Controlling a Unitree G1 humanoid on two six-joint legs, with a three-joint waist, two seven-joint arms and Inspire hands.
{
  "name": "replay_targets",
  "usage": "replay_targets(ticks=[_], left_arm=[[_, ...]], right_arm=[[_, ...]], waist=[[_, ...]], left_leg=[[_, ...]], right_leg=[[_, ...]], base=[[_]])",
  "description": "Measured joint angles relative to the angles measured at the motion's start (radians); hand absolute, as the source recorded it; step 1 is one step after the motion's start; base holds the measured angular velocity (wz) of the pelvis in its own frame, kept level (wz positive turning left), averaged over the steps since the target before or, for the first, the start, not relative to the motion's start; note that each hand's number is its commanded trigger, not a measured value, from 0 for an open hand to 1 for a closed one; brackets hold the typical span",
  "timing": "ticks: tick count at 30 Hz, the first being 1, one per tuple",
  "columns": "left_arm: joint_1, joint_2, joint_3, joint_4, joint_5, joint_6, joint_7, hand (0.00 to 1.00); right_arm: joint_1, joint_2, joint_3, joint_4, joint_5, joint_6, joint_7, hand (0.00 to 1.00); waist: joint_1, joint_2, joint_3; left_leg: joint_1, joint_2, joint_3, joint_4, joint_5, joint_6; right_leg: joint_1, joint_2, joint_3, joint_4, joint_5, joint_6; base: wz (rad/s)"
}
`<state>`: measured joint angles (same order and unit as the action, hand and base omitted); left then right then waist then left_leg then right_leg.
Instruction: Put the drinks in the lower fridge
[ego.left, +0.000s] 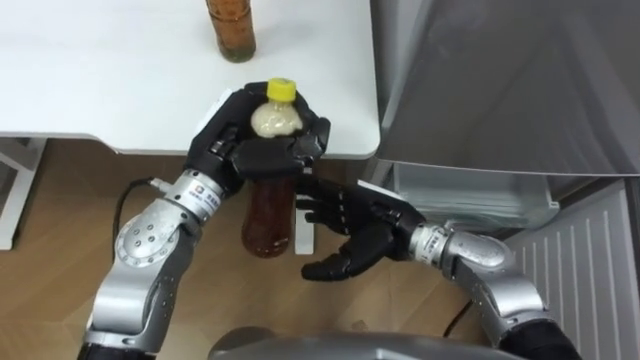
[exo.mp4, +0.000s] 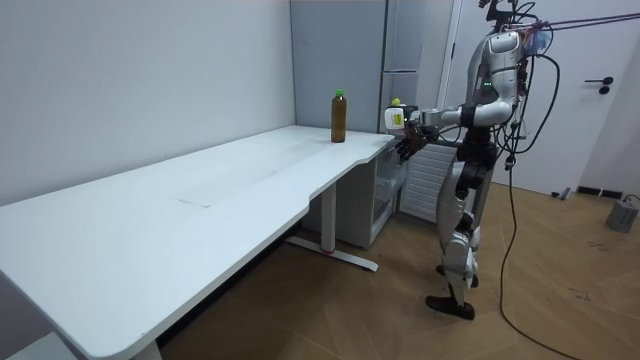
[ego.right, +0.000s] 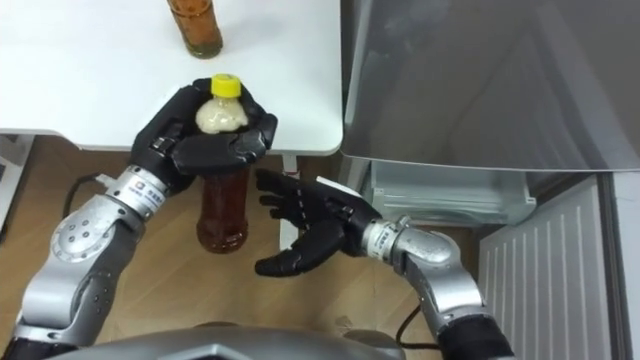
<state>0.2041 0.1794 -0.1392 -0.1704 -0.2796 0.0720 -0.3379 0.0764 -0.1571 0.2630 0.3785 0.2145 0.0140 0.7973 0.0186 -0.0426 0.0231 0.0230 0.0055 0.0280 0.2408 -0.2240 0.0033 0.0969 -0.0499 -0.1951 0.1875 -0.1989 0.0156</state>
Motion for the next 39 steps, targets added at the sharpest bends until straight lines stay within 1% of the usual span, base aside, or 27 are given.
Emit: replay_targets(ticks=[4, 10, 12, 16, 18, 20, 22, 27, 30, 31, 32, 34, 35, 36, 39], left_arm=[[-0.009, -0.007, -0.015, 0.041, 0.003, -0.001, -0.003, 1.0], [-0.012, -0.007, -0.041, 0.049, 0.014, -0.001, -0.005, 1.0], [-0.012, -0.006, -0.053, 0.05, 0.021, -0.001, -0.005, 1.0], [-0.013, -0.005, -0.085, 0.053, 0.038, -0.001, -0.005, 1.0], [-0.014, -0.003, -0.089, 0.056, 0.037, -0.003, -0.005, 1.0], [-0.018, -0.004, -0.096, 0.073, 0.037, -0.014, -0.007, 1.0], [-0.019, -0.003, -0.103, 0.075, 0.037, -0.014, -0.006, 1.0], [-0.019, -0.002, -0.113, 0.075, 0.036, -0.015, -0.001, 1.0], [-0.019, 0.009, -0.127, 0.075, 0.036, -0.016, 0.002, 1.0], [-0.019, 0.016, -0.135, 0.075, 0.036, -0.018, 0.003, 1.0], [-0.019, 0.02, -0.139, 0.075, 0.036, -0.018, 0.003, 1.0], [-0.019, 0.039, -0.16, 0.076, 0.036, -0.023, 0.003, 1.0], [-0.018, 0.041, -0.164, 0.076, 0.036, -0.023, 0.003, 1.0], [-0.017, 0.046, -0.175, 0.078, 0.036, -0.025, 0.004, 1.0], [-0.018, 0.047, -0.196, 0.086, 0.036, -0.03, 0.008, 1.0]], right_arm=[[0.0, 0.004, 0.014, 0.001, 0.021, 0.004, 0.04, 0.0], [0.0, 0.01, 0.031, -0.001, 0.023, 0.031, 0.084, 0.0], [0.0, 0.009, 0.034, -0.001, 0.023, 0.032, 0.091, 0.0], [0.0, 0.005, 0.068, -0.002, 0.053, 0.033, 0.09, 0.0], [0.001, -0.001, 0.07, -0.002, 0.066, 0.033, 0.09, 0.0], [0.001, -0.002, 0.07, -0.001, 0.078, 0.036, 0.089, 0.0], [0.002, -0.007, 0.076, -0.001, 0.107, 0.051, 0.086, 0.0], [0.003, -0.016, 0.096, 0.0, 0.181, 0.053, 0.063, 0.0], [0.005, -0.021, 0.11, 0.0, 0.213, 0.054, 0.053, 0.0], [0.007, -0.023, 0.112, 0.0, 0.219, 0.054, 0.052, 0.06], [0.008, -0.024, 0.118, 0.0, 0.222, 0.054, 0.052, 0.35], [0.008, -0.04, 0.138, 0.004, 0.244, 0.054, 0.052, 0.75], [0.008, -0.044, 0.14, 0.005, 0.252, 0.054, 0.051, 0.91], [0.01, -0.048, 0.144, 0.005, 0.261, 0.054, 0.046, 1.0], [0.011, -0.056, 0.149, 0.005, 0.273, 0.054, 0.032, 1.0]], waist=[[0.007, 0.0, 0.0], [0.013, 0.0, -0.0001], [0.013, 0.0, 0.0], [0.014, 0.0, 0.0001], [0.014, 0.0, 0.0], [0.014, 0.001, 0.0], [0.014, 0.001, 0.0], [0.014, 0.002, -0.0007], [0.014, 0.004, -0.0014], [0.015, 0.004, -0.0015], [0.014, 0.004, -0.0016], [0.014, 0.005, -0.002], [0.014, 0.005, -0.002], [0.015, 0.005, -0.002], [0.014, 0.005, -0.0022]], left_leg=[[0.003, 0.0, -0.001, 0.001, 0.0, 0.0], [-0.008, 0.0, -0.001, 0.011, 0.0, 0.0], [-0.013, 0.0, -0.001, 0.015, 0.0, 0.0], [-0.013, 0.001, -0.002, 0.016, 0.0, 0.0], [-0.013, 0.001, -0.002, 0.015, 0.0, 0.0], [-0.013, 0.001, -0.001, 0.016, 0.0, 0.0], [-0.013, 0.001, -0.001, 0.016, 0.0, 0.0], [-0.014, 0.001, -0.001, 0.017, 0.0, 0.0], [-0.014, 0.001, -0.001, 0.019, 0.0, 0.0], [-0.014, 0.001, -0.001, 0.019, 0.0, 0.0], [-0.014, 0.001, -0.001, 0.019, 0.0, 0.0], [-0.014, 0.001, -0.001, 0.019, 0.0, 0.0], [-0.014, 0.0, -0.001, 0.018, 0.0, 0.0], [-0.013, 0.0, -0.001, 0.018, 0.0, 0.0], [-0.013, 0.001, -0.001, 0.018, 0.0, 0.0]], right_leg=[[0.0, 0.0, 0.0, -0.001, 0.0, 0.0], [-0.008, 0.0, -0.001, 0.002, 0.0, 0.0], [-0.011, 0.0, -0.001, 0.003, 0.0, 0.0], [-0.012, 0.001, 0.003, 0.012, 0.0, 0.0], [-0.013, 0.001, 0.002, 0.016, 0.0, 0.0], [-0.012, 0.001, 0.003, 0.017, 0.0, 0.0], [-0.013, 0.001, 0.003, 0.018, 0.0, 0.0], [-0.012, 0.001, 0.003, 0.018, 0.0, 0.0], [-0.012, 0.0, 0.002, 0.018, 0.0, 0.0], [-0.012, 0.0, 0.001, 0.018, 0.0, 0.0], [-0.012, 0.0, 0.001, 0.018, 0.0, 0.0], [-0.012, 0.0, 0.0, 0.018, 0.0, 0.0], [-0.012, 0.0, 0.0, 0.018, 0.0, 0.0], [-0.012, 0.0, 0.0, 0.018, 0.0, 0.0], [-0.013, 0.0, 0.0, 0.018, 0.0, 0.0]], base=[[0.0], [0.0], [0.0], [0.0], [0.0], [0.0], [0.0], [0.0], [0.0], [0.0], [0.0], [0.0], [0.0], [0.0], [0.0]])
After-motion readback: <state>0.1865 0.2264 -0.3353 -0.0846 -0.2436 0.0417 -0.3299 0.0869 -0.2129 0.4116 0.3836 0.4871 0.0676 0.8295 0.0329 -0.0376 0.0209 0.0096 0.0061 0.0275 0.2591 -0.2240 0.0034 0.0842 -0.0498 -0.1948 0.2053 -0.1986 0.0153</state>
